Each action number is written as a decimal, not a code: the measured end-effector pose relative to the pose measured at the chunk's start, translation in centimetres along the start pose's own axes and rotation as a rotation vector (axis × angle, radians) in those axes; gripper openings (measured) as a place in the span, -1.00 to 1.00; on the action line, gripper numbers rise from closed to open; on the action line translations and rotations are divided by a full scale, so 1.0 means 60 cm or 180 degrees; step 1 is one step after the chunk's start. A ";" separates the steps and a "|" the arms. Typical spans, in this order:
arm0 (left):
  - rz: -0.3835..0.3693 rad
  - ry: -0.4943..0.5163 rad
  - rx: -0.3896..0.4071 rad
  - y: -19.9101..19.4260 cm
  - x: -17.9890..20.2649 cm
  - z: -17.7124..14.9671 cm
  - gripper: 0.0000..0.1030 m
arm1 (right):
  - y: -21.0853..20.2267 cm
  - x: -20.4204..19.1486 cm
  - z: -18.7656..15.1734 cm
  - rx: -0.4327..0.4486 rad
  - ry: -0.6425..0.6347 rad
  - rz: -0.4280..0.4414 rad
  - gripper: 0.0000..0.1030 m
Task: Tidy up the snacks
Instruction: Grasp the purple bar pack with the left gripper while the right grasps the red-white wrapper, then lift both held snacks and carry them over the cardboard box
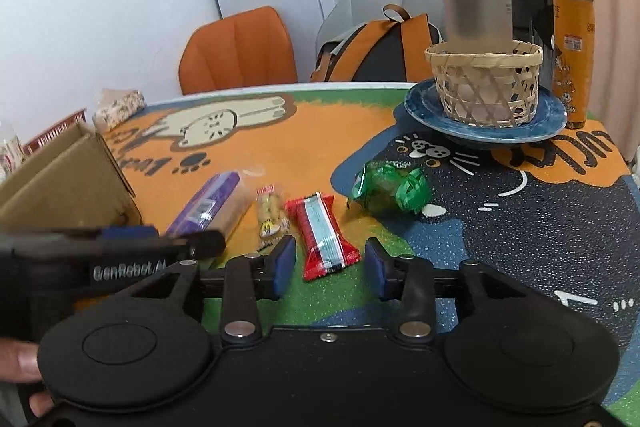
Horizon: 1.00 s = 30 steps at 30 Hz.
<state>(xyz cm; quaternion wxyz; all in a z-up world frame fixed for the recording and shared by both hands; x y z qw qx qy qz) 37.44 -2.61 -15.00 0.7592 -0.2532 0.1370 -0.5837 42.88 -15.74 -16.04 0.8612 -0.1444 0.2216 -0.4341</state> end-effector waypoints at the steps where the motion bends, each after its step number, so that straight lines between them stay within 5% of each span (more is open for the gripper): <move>1: -0.0001 0.0007 0.0013 -0.002 -0.001 -0.001 0.29 | 0.001 0.000 0.002 0.0028 0.0009 0.0018 -0.21; 6: -0.0012 -0.0013 0.0048 -0.007 -0.005 -0.003 -0.19 | 0.022 -0.004 0.004 0.0006 -0.0015 0.0028 -0.18; 10: -0.0086 -0.0054 0.0067 -0.014 -0.005 -0.003 -0.35 | 0.029 0.003 0.007 0.0021 0.0098 0.0060 -0.19; 15: -0.0182 -0.0065 0.0069 -0.030 0.002 -0.008 -0.39 | 0.023 0.002 0.002 0.0010 0.0068 -0.0015 -0.41; 30: -0.0453 -0.0183 0.0301 -0.129 -0.006 0.014 -0.44 | -0.051 -0.039 -0.014 0.0095 0.0106 -0.0202 -0.54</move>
Point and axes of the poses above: each gripper's, at about its wrist camera, not at the fingertips, and y roughly the way its jaws point, x to its right, z to its top, the point moved 8 cm from there along y, roughly the way its jaws point, and after that the axes turned 6 degrees about x, right-handed, at the moved point
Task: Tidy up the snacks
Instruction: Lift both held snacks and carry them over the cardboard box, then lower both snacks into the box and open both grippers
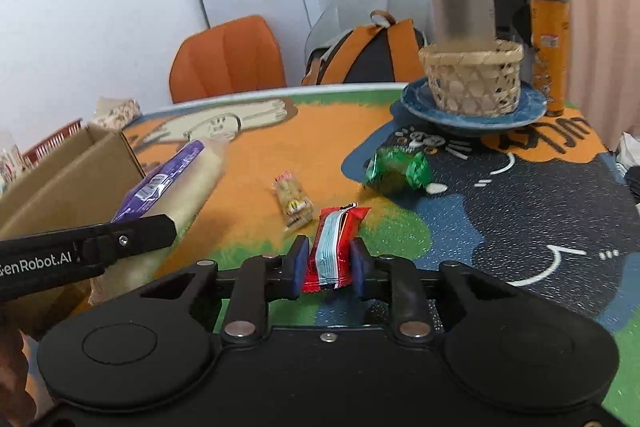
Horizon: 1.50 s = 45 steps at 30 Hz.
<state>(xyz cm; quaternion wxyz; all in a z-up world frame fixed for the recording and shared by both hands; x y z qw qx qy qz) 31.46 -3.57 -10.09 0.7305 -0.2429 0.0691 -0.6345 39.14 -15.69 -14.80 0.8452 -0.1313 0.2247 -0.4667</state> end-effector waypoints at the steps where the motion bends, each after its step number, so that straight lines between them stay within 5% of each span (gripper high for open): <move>1: -0.0010 -0.0003 0.0029 -0.008 0.000 0.005 -0.44 | -0.008 -0.002 0.006 0.0038 0.0021 -0.0002 -0.54; 21: 0.0146 -0.0196 0.0539 -0.119 -0.090 0.111 -0.44 | -0.087 -0.138 0.100 0.0509 -0.0071 0.0367 -0.54; 45: 0.0499 -0.0580 0.0447 -0.102 -0.270 0.129 -0.32 | -0.053 -0.287 0.117 0.0522 -0.0339 0.0571 -0.54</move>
Point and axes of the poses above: each gripper's, at about its wrist camera, not at the fingertips, and y roughly the way its jaws point, x to its right, z to its top, the point moved 8 cm from there along y, roughly the way its jaws point, and after that the axes turned 6 degrees about x, right-handed, at the moved point
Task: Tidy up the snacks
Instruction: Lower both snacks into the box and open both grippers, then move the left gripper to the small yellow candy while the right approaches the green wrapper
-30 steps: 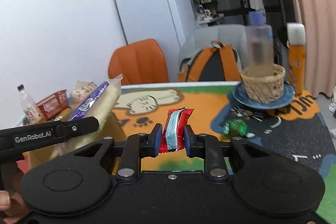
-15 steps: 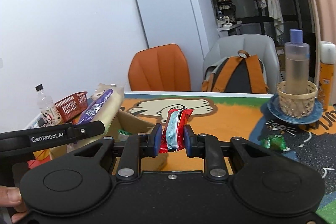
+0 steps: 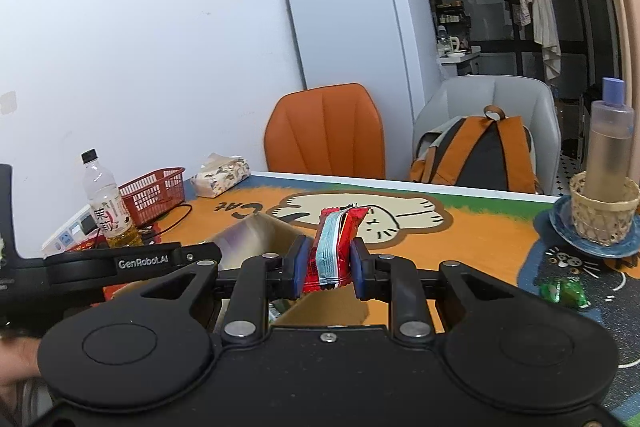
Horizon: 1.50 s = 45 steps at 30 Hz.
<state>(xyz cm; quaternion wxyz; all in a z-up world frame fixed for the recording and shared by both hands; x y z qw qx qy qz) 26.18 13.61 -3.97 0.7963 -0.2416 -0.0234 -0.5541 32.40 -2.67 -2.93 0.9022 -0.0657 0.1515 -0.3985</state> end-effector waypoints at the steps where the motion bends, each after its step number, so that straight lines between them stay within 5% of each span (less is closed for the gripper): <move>1: 0.0002 -0.0016 0.0017 -0.002 -0.005 0.002 -0.25 | 0.002 -0.003 0.000 -0.0007 -0.0001 0.0012 -0.54; 12: 0.0133 -0.0085 0.0057 -0.028 -0.050 0.008 -0.15 | 0.021 -0.046 0.006 -0.0067 -0.0037 0.0115 -0.53; 18: 0.0181 -0.0105 0.0066 -0.040 -0.065 0.013 0.15 | 0.023 -0.067 0.011 -0.0038 -0.0048 0.0155 -0.39; 20: 0.0190 -0.0100 0.0071 -0.044 -0.066 0.013 0.38 | 0.020 -0.066 0.009 -0.0039 -0.0031 0.0140 -0.39; 26: 0.0176 -0.0053 0.0089 -0.059 -0.053 0.011 0.63 | 0.006 -0.036 -0.001 -0.0095 0.0053 0.0039 -0.39; 35: 0.0105 0.0072 0.0048 -0.064 -0.006 -0.004 0.73 | -0.023 0.029 -0.011 -0.0124 0.0174 -0.0162 -0.25; 45: -0.0092 0.0220 -0.0042 -0.059 0.066 -0.030 0.77 | -0.060 0.110 -0.030 -0.0171 0.0294 -0.0390 0.23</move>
Point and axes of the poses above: each gripper's, at about its wrist camera, not at the fingertips, and y roughly the way its jaws point, x to its right, z to its top, the point moved 8 cm from there along y, roughly the way its jaws point, and after that the axes turned 6 degrees about x, right-handed, at the moved point
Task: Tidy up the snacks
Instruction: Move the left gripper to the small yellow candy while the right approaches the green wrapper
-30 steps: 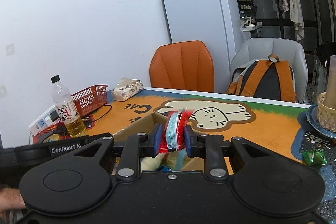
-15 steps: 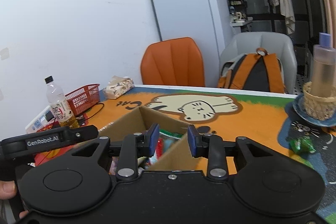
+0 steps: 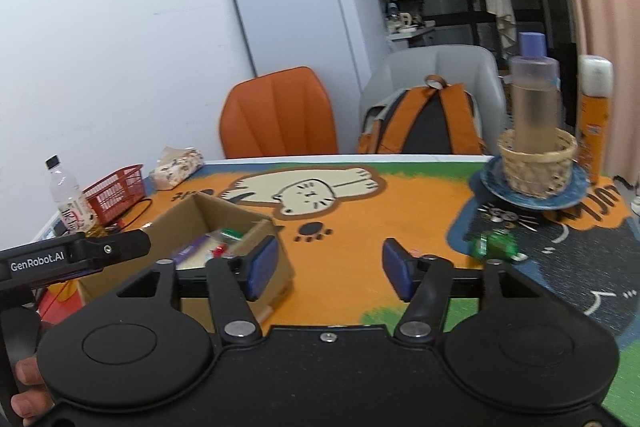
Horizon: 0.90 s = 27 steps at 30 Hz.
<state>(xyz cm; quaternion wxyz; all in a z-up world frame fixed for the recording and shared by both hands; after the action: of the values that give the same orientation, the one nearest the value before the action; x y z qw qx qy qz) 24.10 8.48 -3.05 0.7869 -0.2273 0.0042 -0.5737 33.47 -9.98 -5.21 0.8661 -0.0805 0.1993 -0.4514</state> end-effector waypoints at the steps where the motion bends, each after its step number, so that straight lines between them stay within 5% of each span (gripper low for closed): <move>1: -0.0012 0.0017 -0.0007 0.001 0.007 -0.002 0.78 | -0.003 0.009 -0.002 -0.0011 0.0013 -0.0019 0.27; 13: -0.0173 0.0175 -0.0114 0.008 0.091 -0.030 0.88 | -0.031 0.084 -0.008 -0.0091 0.0103 -0.0144 0.89; 27: -0.0359 0.0280 -0.0231 0.052 0.178 -0.061 0.88 | -0.029 0.166 -0.009 -0.0109 0.0262 -0.0295 0.93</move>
<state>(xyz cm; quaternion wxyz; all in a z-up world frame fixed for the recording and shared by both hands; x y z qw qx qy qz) 29.57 -1.73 -4.74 0.7436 -0.2301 0.0468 -0.6260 37.04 -19.09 -7.84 0.8338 -0.0858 0.2385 -0.4904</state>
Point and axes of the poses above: each gripper's, at about its wrist camera, not at the fingertips, and y roughly the way its jaws point, x to its right, z to its top, the point moved 8 cm from there along y, roughly the way its jaws point, and after that the axes turned 6 degrees about x, right-handed, at the moved point
